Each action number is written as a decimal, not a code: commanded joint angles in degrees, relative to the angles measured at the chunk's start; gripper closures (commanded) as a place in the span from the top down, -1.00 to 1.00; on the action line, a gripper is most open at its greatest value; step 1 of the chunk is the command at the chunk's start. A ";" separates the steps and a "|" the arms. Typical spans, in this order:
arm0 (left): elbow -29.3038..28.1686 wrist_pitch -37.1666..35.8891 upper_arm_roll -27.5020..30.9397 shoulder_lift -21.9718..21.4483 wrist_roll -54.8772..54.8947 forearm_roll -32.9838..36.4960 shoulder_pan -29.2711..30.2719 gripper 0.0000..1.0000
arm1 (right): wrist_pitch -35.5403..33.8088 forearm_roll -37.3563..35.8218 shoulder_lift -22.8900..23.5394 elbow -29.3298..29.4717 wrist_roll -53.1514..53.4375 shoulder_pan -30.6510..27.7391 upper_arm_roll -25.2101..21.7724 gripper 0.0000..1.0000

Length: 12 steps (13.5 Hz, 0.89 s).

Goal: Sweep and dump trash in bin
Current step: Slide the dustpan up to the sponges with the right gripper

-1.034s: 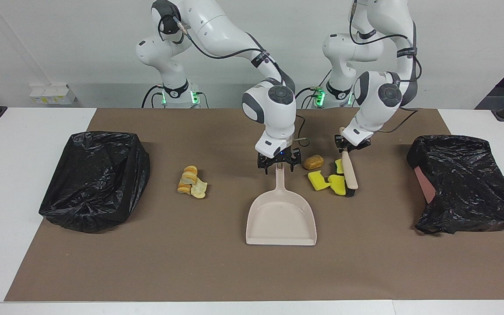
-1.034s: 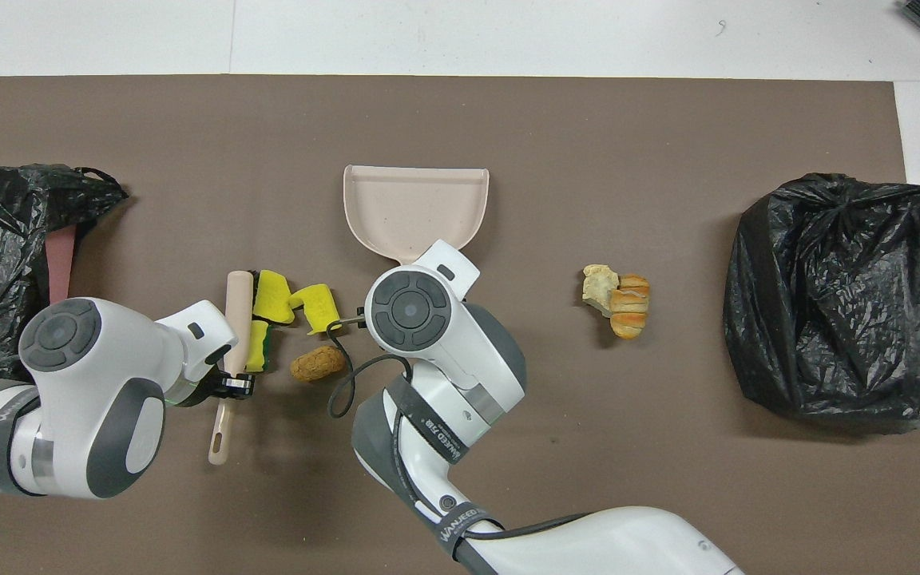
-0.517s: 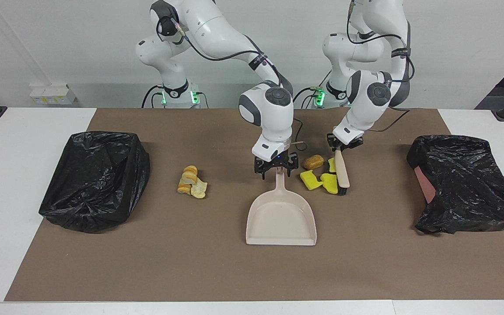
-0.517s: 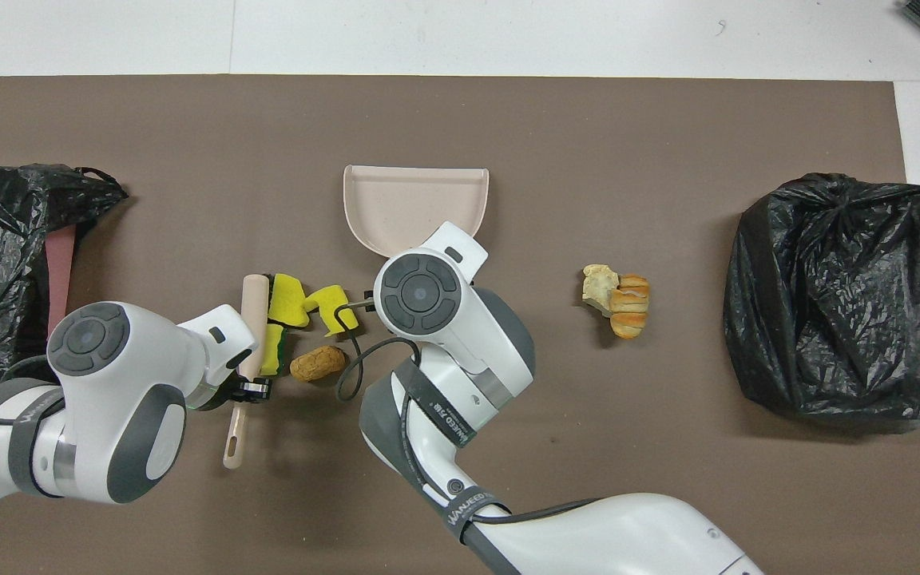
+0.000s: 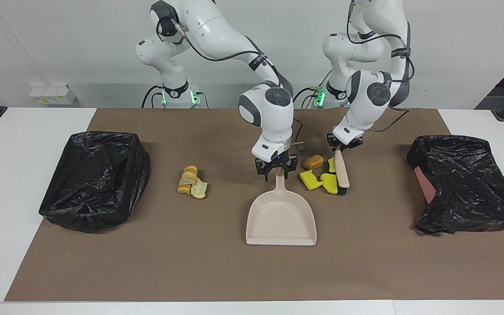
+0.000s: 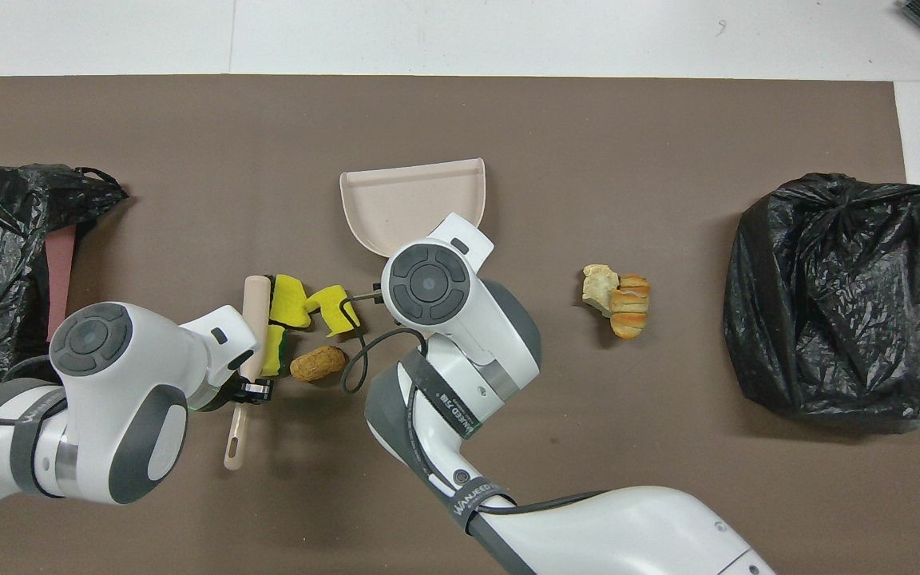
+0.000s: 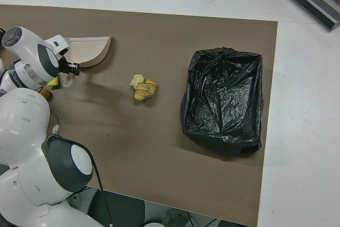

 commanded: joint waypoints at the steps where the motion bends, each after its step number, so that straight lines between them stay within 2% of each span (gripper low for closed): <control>1: -0.35 -1.22 0.66 -0.27 -1.08 -0.88 -1.53 -1.00 | 0.35 1.41 0.07 1.19 -7.74 -1.48 0.55 -1.00; 4: -0.35 -1.22 0.66 -0.27 -2.22 -0.88 -2.41 -1.00 | 0.79 11.42 -1.07 1.19 -22.16 -3.94 0.38 -1.00; 8: -0.35 -1.22 0.66 -0.36 -2.75 -0.88 -2.94 -1.00 | -1.66 11.88 -6.25 -1.78 -45.69 -9.64 0.37 -1.00; 12: -0.35 -1.66 0.66 -0.36 -2.84 -0.88 -2.94 -1.00 | -9.73 11.79 -11.09 -3.99 -65.21 -14.22 0.37 -1.00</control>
